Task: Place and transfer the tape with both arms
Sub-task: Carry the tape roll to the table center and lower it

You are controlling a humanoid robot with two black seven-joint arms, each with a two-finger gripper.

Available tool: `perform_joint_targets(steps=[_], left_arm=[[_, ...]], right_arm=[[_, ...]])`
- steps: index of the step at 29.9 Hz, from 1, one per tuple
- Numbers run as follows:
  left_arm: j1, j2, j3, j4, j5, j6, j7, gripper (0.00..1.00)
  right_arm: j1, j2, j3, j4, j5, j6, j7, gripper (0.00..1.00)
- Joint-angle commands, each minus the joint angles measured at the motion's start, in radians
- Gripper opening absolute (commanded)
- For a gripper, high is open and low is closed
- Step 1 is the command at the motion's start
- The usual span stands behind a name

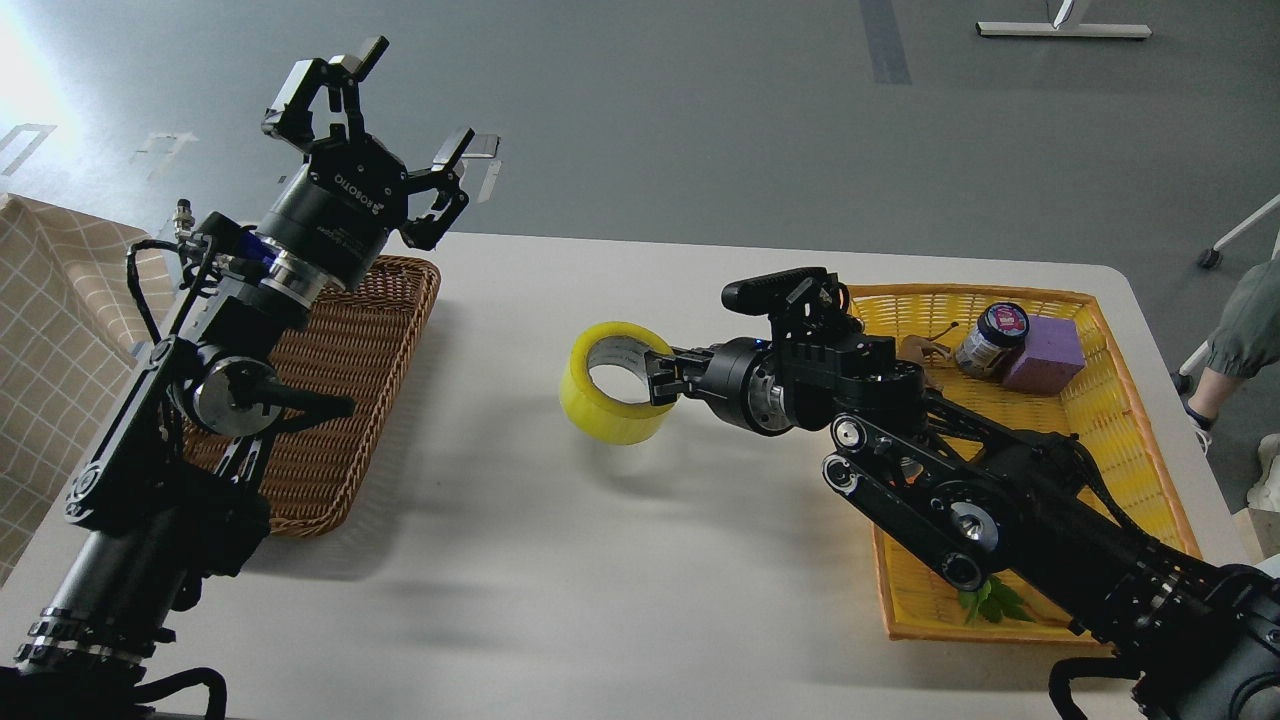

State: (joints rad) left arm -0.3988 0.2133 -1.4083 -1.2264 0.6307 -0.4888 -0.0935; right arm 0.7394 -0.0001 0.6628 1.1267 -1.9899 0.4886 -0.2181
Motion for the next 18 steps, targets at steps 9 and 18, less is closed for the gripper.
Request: perform_joint_targets(steps=[9,18], left_arm=[[-0.002,0.003,-0.014,-0.001,0.000,0.001,0.001,0.98],[0.000,0.012,-0.024,0.001,0.000,0.000,0.001,0.98]], right_arm=[[0.012,0.000,-0.034,-0.010,-0.006,0.000,-0.003,0.02],[0.026,0.000,-0.048,-0.021,-0.007,0.000,-0.003,0.05]])
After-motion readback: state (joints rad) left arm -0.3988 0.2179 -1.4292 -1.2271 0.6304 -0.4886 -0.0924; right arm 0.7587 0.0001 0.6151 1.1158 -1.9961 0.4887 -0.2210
